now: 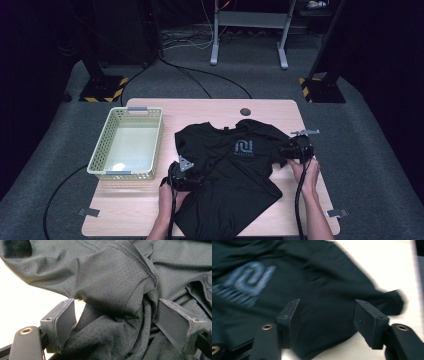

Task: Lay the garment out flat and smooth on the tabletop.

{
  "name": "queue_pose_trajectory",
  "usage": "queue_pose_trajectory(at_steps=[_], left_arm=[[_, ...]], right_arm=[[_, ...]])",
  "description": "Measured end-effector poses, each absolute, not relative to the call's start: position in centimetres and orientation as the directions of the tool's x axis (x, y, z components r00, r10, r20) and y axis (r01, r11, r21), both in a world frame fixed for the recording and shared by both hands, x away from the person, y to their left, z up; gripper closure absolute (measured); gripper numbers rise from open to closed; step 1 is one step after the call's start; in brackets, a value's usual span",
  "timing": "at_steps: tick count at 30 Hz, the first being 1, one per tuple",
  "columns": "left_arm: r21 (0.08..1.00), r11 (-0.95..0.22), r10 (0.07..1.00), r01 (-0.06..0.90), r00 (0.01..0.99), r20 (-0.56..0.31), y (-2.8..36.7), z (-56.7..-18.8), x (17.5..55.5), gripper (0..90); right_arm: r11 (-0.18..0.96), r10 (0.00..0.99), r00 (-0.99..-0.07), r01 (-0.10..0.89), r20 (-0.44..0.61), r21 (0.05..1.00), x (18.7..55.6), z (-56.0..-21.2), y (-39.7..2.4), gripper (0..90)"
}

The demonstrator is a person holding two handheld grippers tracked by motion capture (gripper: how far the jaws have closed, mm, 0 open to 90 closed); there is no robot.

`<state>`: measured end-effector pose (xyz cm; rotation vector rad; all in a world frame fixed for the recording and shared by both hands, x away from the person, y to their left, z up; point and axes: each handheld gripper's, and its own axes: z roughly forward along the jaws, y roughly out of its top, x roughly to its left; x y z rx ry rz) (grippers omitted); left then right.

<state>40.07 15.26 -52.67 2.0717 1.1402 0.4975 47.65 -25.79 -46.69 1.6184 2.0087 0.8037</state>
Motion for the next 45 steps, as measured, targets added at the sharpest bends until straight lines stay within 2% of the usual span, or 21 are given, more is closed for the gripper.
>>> queue_pose_trajectory(at_steps=[5, 12, 16, 17, 19, 21, 23, 28, 31, 34, 35, 36, 38, 41, 43, 45], left_arm=[[0.738, -0.360, 0.844, 0.571, 0.537, -0.004, 15.3, -52.7, 40.1, 16.6], [0.738, -0.360, 0.843, 0.570, 0.537, -0.004, 15.3, -52.7, 40.1, 16.6], [0.738, -0.361, 0.843, 0.570, 0.538, -0.003, 15.3, -52.7, 40.1, 16.6], [0.738, -0.360, 0.844, 0.571, 0.537, -0.004, 15.3, -52.7, 40.1, 16.6], [0.738, -0.360, 0.844, 0.571, 0.537, -0.004, 15.3, -52.7, 40.1, 16.6], [0.738, -0.360, 0.843, 0.571, 0.537, -0.004, 15.3, -52.7, 40.1, 16.6], [0.738, -0.360, 0.844, 0.571, 0.537, -0.004, 15.3, -52.7, 40.1, 16.6], [0.738, -0.359, 0.844, 0.571, 0.537, -0.005, 15.3, -52.7, 40.1, 16.6], [0.738, -0.359, 0.844, 0.571, 0.536, -0.005, 15.3, -52.7, 40.1, 16.6], [0.738, -0.359, 0.844, 0.571, 0.537, -0.005, 15.3, -52.7, 40.1, 16.6], [0.738, -0.358, 0.844, 0.572, 0.536, -0.006, 15.3, -52.7, 40.1, 16.6], [0.738, -0.359, 0.844, 0.571, 0.537, -0.005, 15.3, -52.7, 40.1, 16.6], [0.738, -0.360, 0.843, 0.572, 0.537, -0.005, 15.3, -52.7, 40.1, 16.6], [0.738, -0.359, 0.843, 0.572, 0.537, -0.006, 15.3, -52.7, 40.1, 16.6], [0.738, -0.358, 0.844, 0.572, 0.537, -0.007, 15.3, -52.7, 40.1, 16.6], [0.738, -0.358, 0.843, 0.572, 0.537, -0.007, 15.3, -52.7, 40.1, 16.6]], right_arm=[[0.137, 0.972, -0.232, 0.708, 0.045, 0.693, 44.7, -48.0, -24.9, 32.9], [0.098, 0.981, -0.185, 0.709, 0.050, 0.698, 43.2, -50.4, -25.6, 35.0], [0.119, 0.988, -0.157, 0.697, -0.011, 0.707, 43.6, -51.4, -25.4, 52.6], [0.113, 0.988, -0.154, 0.687, -0.008, 0.718, 43.7, -51.5, -25.5, 62.1], [0.118, 0.988, -0.150, 0.675, -0.021, 0.728, 43.9, -51.5, -25.9, 75.4], [0.126, 0.988, -0.150, 0.659, -0.035, 0.742, 43.8, -51.1, -26.3, 85.4], [0.163, 0.985, -0.147, 0.646, -0.089, 0.745, 43.5, -50.4, -26.6, 87.0], [0.328, 0.942, -0.150, 0.595, -0.299, 0.734, 41.8, -48.0, -26.6, 87.9], [0.404, 0.909, -0.165, 0.570, -0.382, 0.715, 40.7, -47.0, -26.5, 87.7], [0.445, 0.895, -0.271, 0.603, -0.355, 0.662, 40.2, -47.3, -26.5, 85.8], [0.446, 0.895, -0.313, 0.639, -0.318, 0.626, 40.3, -47.7, -26.6, 80.0], [0.423, 0.905, -0.355, 0.689, -0.234, 0.588, 40.5, -48.2, -27.0, 72.1], [0.351, 0.925, -0.364, 0.716, -0.106, 0.603, 40.5, -48.4, -28.1, 62.7], [0.187, 0.939, -0.332, 0.710, 0.087, 0.679, 40.6, -47.6, -29.9, 44.7], [0.117, 0.946, -0.296, 0.691, 0.131, 0.713, 41.0, -47.0, -29.8, 32.7], [0.091, 0.946, -0.286, 0.684, 0.152, 0.723, 41.9, -47.0, -29.0, 26.6]])
